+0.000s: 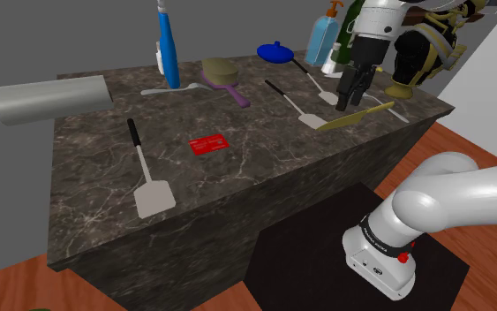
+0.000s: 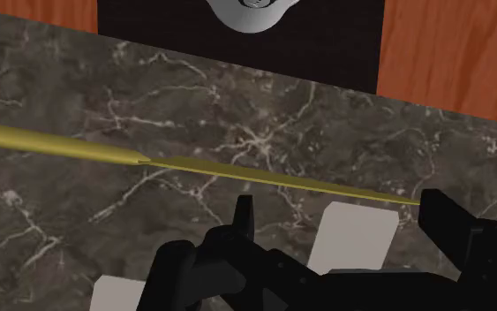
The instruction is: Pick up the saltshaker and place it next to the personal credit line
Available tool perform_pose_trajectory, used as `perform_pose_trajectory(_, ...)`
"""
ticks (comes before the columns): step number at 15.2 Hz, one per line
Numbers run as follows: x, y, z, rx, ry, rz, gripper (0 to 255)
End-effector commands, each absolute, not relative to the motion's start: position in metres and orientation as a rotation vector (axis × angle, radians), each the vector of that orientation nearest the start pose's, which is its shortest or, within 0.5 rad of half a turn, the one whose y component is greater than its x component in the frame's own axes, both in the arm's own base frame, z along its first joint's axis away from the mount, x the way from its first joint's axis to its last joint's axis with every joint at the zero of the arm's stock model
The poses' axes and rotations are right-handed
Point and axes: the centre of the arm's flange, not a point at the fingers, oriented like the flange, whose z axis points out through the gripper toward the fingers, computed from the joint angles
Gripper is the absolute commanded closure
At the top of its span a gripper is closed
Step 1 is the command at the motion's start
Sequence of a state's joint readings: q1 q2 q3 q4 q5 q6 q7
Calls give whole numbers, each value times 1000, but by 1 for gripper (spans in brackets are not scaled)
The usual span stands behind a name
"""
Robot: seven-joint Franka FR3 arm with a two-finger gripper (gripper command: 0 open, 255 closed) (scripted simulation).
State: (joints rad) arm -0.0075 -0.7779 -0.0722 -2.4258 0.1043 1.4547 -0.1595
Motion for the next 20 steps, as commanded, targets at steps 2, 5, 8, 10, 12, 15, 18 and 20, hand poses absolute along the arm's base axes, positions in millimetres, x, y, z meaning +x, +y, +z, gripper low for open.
perform_pose_trajectory(2,301,-25,549,-2954,-161,265,0)
perform_pose_trajectory(5,326,-54,554,-2964,-166,273,0)
perform_pose_trajectory(8,352,-82,559,-2975,-172,281,0)
perform_pose_trajectory(10,370,-101,562,-2982,-175,287,0)
perform_pose_trajectory(12,387,-120,566,-2988,-179,292,0)
perform_pose_trajectory(15,413,-148,571,-2999,-185,300,0)
perform_pose_trajectory(18,440,-175,577,-3009,-190,309,0)
perform_pose_trajectory(20,458,-194,581,-3015,-194,314,0)
